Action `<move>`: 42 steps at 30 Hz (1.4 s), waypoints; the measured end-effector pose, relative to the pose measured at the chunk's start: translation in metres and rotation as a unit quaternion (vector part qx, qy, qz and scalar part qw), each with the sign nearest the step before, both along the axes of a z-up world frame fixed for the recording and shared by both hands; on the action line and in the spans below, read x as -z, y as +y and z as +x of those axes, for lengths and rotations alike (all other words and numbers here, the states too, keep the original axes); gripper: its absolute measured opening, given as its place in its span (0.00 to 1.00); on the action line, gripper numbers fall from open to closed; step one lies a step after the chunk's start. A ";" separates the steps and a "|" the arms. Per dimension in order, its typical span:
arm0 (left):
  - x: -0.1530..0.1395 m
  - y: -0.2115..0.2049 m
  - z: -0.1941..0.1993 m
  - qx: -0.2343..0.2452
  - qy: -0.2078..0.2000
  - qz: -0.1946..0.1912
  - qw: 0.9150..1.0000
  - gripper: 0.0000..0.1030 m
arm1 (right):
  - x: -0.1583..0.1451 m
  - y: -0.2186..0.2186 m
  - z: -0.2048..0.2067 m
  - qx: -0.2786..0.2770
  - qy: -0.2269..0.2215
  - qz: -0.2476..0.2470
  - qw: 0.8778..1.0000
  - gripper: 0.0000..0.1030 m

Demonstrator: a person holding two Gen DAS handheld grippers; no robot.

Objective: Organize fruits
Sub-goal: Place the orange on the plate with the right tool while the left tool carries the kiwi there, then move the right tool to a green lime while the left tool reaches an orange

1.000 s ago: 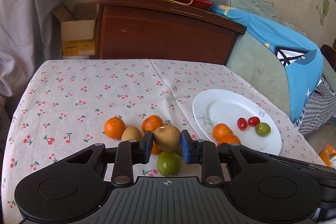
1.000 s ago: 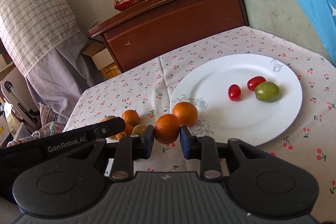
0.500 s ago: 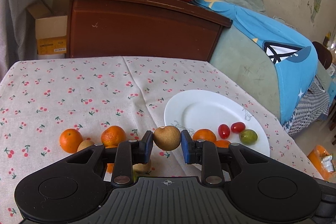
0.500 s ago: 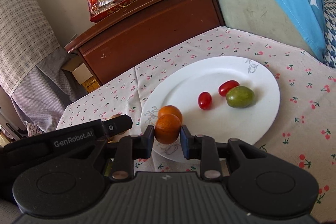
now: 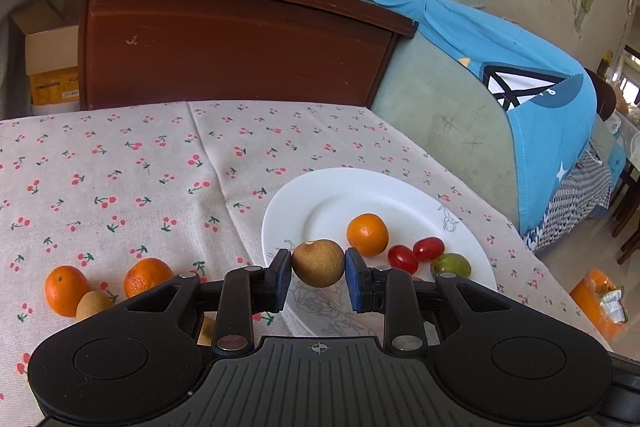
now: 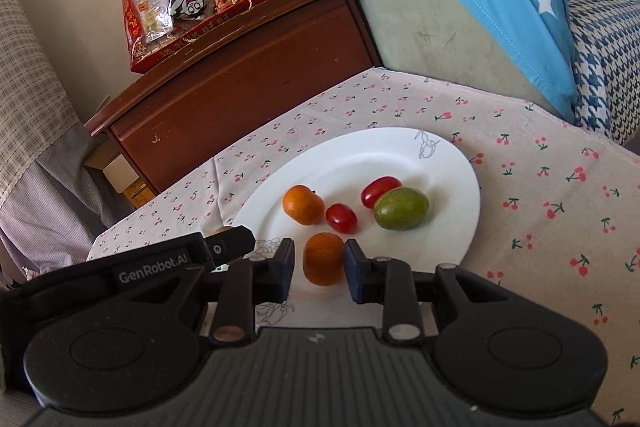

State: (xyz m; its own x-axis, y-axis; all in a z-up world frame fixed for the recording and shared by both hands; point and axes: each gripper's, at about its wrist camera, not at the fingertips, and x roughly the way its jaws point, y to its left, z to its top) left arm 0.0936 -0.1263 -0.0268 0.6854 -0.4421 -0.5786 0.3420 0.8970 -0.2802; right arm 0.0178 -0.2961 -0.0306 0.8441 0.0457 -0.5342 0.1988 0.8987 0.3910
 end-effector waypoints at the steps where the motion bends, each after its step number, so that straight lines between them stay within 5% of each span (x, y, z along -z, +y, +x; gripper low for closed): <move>1: 0.000 -0.001 0.001 0.001 0.000 0.001 1.000 0.26 | -0.001 -0.001 0.000 0.003 -0.001 0.000 1.000 0.28; 4: -0.002 -0.004 0.002 0.003 -0.003 0.001 1.000 0.30 | -0.003 -0.003 -0.001 0.012 -0.003 -0.001 1.000 0.28; 8: -0.009 -0.004 0.001 -0.006 -0.009 0.004 1.000 0.47 | -0.006 -0.005 -0.002 0.019 -0.006 -0.001 1.000 0.28; 23: -0.054 0.027 -0.027 -0.031 -0.024 0.018 0.999 0.73 | -0.027 0.005 -0.020 -0.005 -0.018 -0.025 1.000 0.29; 42: -0.042 0.108 -0.056 -0.134 0.014 0.036 0.990 0.75 | -0.019 0.056 -0.032 -0.114 0.001 -0.060 0.992 0.33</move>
